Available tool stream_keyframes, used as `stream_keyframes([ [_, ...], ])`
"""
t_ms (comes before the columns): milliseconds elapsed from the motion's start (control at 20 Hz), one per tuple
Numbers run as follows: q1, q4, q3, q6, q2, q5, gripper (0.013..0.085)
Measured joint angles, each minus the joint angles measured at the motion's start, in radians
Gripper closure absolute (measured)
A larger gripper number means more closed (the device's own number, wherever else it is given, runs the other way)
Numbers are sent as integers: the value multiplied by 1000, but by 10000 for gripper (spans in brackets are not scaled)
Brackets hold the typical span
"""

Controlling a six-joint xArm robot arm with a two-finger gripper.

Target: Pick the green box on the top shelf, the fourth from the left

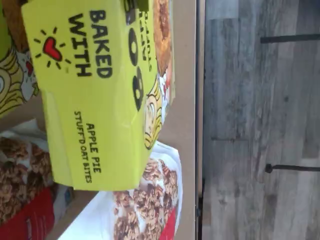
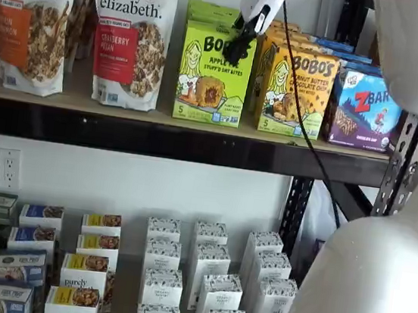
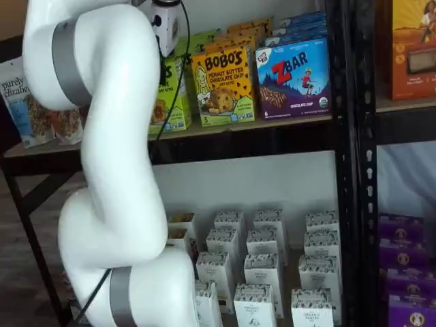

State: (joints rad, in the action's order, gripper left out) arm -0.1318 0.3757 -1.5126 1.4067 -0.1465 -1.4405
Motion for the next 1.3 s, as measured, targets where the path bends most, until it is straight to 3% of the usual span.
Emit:
stream_keyframes([
  [300, 1, 1, 3, 0, -4, 1, 570],
  [400, 0, 3, 6, 0, -6, 4, 650],
  [600, -2, 4, 8, -2, -9, 7, 730],
  [1300, 5, 25, -30, -8, -2, -71, 730],
])
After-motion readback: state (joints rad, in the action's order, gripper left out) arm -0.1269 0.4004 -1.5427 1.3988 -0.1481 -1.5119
